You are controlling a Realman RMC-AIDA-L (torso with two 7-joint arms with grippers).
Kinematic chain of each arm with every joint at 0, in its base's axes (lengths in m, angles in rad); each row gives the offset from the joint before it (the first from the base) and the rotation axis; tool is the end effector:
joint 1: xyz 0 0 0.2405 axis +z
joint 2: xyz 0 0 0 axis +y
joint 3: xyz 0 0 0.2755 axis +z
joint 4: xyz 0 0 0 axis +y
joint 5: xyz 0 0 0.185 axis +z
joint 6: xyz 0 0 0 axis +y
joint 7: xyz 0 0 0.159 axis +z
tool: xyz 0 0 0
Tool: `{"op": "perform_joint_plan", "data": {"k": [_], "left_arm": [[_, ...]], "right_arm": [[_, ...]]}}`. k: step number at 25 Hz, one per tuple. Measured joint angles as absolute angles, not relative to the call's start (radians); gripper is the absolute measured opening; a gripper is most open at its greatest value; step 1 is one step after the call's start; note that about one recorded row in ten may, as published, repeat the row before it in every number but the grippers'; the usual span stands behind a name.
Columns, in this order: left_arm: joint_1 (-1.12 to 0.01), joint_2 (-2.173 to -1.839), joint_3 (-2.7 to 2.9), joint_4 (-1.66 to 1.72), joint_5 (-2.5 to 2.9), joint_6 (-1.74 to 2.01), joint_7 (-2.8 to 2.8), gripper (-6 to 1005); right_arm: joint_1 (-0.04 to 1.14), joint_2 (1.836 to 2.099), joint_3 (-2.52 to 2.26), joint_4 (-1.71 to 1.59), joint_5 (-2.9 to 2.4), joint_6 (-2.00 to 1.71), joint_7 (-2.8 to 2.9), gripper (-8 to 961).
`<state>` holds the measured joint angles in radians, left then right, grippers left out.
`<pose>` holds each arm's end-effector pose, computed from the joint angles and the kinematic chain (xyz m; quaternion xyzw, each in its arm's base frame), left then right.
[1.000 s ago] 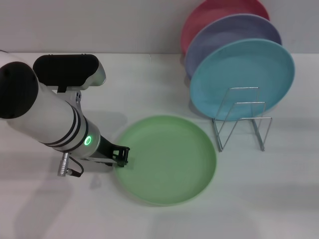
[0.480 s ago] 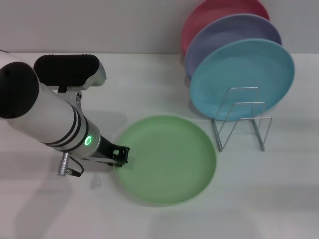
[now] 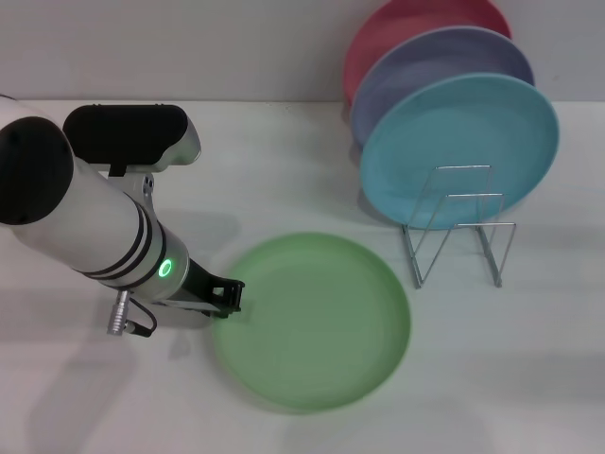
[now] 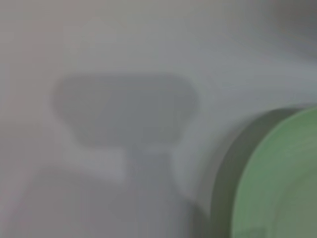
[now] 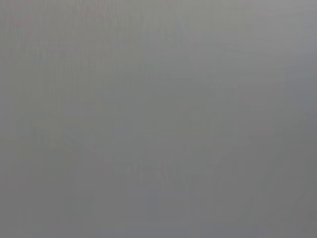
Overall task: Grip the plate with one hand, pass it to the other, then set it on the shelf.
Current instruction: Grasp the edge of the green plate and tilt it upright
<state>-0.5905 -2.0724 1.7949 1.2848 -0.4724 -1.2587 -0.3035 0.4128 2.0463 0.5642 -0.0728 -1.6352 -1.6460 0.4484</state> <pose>-0.2069 0.3389 -0.0810 -0.7793 -0.5472 0.1302 0.2761 0.3487 0.2973 0.1121 -0.4967 0.1636 0.4506 0.7235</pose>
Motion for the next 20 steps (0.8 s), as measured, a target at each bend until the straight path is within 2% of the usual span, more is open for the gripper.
{"op": "perform_joint_plan", "data": {"k": [20], "left_arm": [[-0.561, -2.068, 1.751, 1.307, -0.516, -1.234, -0.218, 40]], "right_arm": [[0.411, 2.046, 0.564, -0.074, -1.635, -1.648, 0.448, 579]]}}
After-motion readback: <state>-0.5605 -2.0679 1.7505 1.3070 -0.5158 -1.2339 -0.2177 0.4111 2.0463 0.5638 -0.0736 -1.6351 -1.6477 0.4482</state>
